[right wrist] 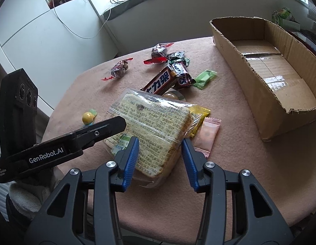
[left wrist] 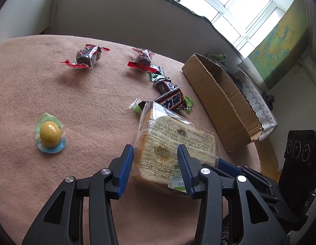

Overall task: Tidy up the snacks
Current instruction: 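Lift the bread loaf with the right gripper and carry it over the cardboard box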

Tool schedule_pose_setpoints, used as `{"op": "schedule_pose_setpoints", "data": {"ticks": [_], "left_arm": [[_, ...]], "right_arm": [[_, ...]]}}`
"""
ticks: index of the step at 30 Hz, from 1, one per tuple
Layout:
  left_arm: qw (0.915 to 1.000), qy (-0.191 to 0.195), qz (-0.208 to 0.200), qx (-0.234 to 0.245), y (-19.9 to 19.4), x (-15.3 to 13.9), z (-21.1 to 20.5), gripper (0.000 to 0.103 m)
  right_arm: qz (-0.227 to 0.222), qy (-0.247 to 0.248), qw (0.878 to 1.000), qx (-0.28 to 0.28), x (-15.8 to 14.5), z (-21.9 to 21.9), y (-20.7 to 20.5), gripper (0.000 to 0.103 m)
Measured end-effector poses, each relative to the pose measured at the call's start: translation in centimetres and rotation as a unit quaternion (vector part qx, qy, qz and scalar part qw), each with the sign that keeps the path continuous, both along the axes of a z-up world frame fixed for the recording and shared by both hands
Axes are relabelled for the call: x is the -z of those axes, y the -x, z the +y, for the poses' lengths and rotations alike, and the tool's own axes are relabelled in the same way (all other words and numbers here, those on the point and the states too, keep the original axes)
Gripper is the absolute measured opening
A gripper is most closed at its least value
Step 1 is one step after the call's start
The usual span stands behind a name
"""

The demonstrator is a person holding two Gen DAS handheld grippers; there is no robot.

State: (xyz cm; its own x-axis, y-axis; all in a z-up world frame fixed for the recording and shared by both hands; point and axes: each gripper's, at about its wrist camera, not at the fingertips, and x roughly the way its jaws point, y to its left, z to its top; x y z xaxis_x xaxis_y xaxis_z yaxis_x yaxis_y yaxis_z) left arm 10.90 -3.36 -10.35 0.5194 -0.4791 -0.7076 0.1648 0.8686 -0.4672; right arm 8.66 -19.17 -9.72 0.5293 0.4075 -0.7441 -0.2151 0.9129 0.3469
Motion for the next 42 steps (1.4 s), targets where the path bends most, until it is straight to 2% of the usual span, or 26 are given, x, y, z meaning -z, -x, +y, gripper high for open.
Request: {"op": "schedule_pose_setpoints", "data": {"ticks": [11,23,42], "left_arm": [[1.0,0.006,-0.005,-0.004,0.8,-0.7,0.0,0.043],[0.9992,0.003,-0.04,-0.01,1.3,-3.5,-0.3,0.043],[0.996,0.005,-0.088,0.017,-0.7,-6.9,-5.3,0.043]], "right_arm": [[-0.027,0.016,0.999,-0.005,-1.6,0.3,0.7,0.045],[-0.063,0.015,0.998,-0.006,-4.3,0.0,1.4,0.045],[-0.111,0.017,0.993,0.029,-8.2,-5.0,1.2,0.045]]}}
